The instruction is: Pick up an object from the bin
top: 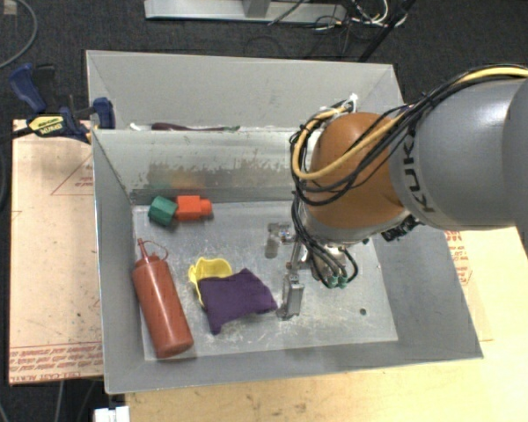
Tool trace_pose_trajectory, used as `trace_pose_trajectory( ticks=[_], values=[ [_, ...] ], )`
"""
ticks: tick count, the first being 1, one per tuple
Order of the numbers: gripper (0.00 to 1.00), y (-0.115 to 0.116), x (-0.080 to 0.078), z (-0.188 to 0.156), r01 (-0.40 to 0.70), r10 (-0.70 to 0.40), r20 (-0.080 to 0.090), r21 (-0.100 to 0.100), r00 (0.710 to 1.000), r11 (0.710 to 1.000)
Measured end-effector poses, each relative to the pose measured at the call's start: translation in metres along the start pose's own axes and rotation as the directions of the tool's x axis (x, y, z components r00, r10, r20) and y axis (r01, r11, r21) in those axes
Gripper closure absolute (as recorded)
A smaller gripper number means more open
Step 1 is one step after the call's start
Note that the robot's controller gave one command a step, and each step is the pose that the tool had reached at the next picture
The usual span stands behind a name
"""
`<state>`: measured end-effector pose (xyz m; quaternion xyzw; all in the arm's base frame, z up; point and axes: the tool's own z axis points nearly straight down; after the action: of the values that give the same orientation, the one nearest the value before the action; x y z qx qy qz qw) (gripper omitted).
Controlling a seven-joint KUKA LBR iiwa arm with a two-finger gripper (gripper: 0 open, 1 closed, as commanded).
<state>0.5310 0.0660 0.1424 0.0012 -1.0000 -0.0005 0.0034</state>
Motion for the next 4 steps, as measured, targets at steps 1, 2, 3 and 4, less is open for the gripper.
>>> trace_pose_trajectory(
  ticks=[1,2,3,4],
  values=[
    [0.0,0.0,-0.002,-0.004,-0.002,0.002,0.007,0.0,1.0,1.0],
    [0.0,0.031,0.0,0.041,-0.044,0.044,0.011,-0.002,0.999,0.999],
    [1.0,0.033,0.003,0.073,-0.134,0.134,0.006,-0.003,0.991,0.991],
    [1.0,0.033,0.003,0.073,-0.134,0.134,0.006,-0.003,0.991,0.991]
  ],
)
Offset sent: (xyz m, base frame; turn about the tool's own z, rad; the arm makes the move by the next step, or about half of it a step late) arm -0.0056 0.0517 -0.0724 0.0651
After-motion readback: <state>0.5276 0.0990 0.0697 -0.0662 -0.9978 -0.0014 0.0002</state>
